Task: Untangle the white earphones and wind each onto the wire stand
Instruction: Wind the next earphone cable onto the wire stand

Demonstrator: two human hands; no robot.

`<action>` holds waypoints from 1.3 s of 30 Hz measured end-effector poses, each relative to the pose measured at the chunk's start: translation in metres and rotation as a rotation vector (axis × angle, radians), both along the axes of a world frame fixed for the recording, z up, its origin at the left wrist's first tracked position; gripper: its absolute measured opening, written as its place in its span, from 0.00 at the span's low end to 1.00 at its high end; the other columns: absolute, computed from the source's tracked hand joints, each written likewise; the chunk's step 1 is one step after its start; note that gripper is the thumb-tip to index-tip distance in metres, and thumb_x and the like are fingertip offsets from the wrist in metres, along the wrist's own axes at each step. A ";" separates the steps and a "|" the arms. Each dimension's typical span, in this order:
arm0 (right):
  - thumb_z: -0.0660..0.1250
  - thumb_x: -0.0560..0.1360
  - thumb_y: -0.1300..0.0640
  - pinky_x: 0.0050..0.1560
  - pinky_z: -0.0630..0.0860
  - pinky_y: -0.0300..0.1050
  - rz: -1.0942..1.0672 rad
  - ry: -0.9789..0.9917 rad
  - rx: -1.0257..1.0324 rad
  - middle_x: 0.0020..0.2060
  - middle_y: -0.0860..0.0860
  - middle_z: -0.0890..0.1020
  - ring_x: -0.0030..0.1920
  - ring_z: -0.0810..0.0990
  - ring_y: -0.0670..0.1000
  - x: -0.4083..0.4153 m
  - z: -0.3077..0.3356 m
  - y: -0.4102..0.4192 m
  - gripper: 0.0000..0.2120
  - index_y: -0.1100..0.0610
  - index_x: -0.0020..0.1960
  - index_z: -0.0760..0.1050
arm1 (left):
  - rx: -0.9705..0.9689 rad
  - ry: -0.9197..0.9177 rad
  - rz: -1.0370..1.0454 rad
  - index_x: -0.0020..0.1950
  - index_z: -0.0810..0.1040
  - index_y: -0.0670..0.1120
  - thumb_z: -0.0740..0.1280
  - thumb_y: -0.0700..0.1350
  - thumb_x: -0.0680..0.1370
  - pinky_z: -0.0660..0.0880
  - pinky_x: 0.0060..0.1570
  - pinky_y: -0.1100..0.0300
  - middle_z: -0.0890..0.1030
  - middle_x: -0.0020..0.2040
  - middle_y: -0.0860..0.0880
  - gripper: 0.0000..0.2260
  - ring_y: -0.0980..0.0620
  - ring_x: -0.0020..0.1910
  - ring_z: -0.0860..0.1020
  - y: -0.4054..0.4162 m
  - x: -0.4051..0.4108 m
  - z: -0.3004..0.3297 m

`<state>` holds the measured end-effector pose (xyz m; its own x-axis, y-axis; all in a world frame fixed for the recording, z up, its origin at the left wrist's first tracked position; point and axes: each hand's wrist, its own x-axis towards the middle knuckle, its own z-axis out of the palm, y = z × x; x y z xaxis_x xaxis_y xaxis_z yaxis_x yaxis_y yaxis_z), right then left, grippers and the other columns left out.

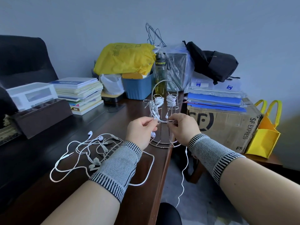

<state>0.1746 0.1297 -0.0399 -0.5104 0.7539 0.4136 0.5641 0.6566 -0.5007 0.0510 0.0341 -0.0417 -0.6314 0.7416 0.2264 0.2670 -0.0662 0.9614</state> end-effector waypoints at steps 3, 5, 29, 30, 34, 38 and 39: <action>0.66 0.77 0.55 0.45 0.72 0.42 0.006 -0.019 0.014 0.45 0.51 0.80 0.46 0.78 0.51 0.000 -0.001 0.002 0.06 0.56 0.51 0.79 | -0.047 0.025 0.034 0.48 0.85 0.47 0.70 0.46 0.76 0.80 0.42 0.64 0.85 0.38 0.50 0.05 0.57 0.35 0.82 0.010 -0.004 0.004; 0.66 0.77 0.56 0.44 0.70 0.41 0.021 -0.003 0.008 0.43 0.50 0.80 0.44 0.77 0.51 0.000 -0.001 0.004 0.05 0.56 0.49 0.79 | -0.058 0.057 0.048 0.47 0.85 0.47 0.70 0.46 0.76 0.78 0.41 0.65 0.85 0.37 0.53 0.05 0.60 0.34 0.81 0.015 -0.007 0.004; 0.69 0.75 0.56 0.45 0.71 0.41 0.211 -0.057 0.072 0.39 0.46 0.75 0.41 0.75 0.48 -0.022 0.001 0.032 0.03 0.54 0.45 0.78 | 0.117 0.374 0.324 0.51 0.85 0.42 0.70 0.40 0.77 0.75 0.53 0.68 0.76 0.55 0.57 0.06 0.55 0.53 0.79 0.009 -0.004 -0.017; 0.69 0.75 0.55 0.46 0.73 0.43 0.203 -0.059 0.076 0.39 0.46 0.76 0.41 0.76 0.49 -0.023 0.002 0.031 0.03 0.54 0.44 0.78 | 0.134 0.385 0.319 0.52 0.85 0.41 0.70 0.39 0.77 0.74 0.51 0.73 0.76 0.55 0.57 0.06 0.55 0.52 0.79 0.009 -0.003 -0.016; 0.69 0.74 0.50 0.44 0.75 0.42 0.105 -0.035 0.076 0.35 0.43 0.77 0.38 0.76 0.46 -0.021 0.002 0.025 0.04 0.49 0.44 0.76 | 0.176 0.403 0.310 0.52 0.85 0.40 0.71 0.37 0.76 0.68 0.46 0.81 0.79 0.52 0.55 0.06 0.59 0.49 0.77 0.009 -0.002 -0.015; 0.66 0.75 0.44 0.42 0.74 0.42 0.057 0.058 0.016 0.32 0.45 0.77 0.36 0.77 0.48 -0.008 0.000 0.011 0.11 0.51 0.47 0.77 | 0.182 0.418 0.324 0.50 0.86 0.42 0.72 0.38 0.75 0.70 0.47 0.79 0.83 0.52 0.53 0.06 0.60 0.47 0.78 0.011 -0.007 -0.018; 0.65 0.76 0.44 0.42 0.75 0.44 0.061 0.080 0.028 0.32 0.48 0.79 0.37 0.78 0.50 -0.004 0.000 0.008 0.12 0.52 0.47 0.78 | 0.174 0.414 0.322 0.50 0.86 0.43 0.72 0.39 0.75 0.73 0.50 0.75 0.83 0.51 0.53 0.06 0.59 0.48 0.79 0.011 -0.008 -0.019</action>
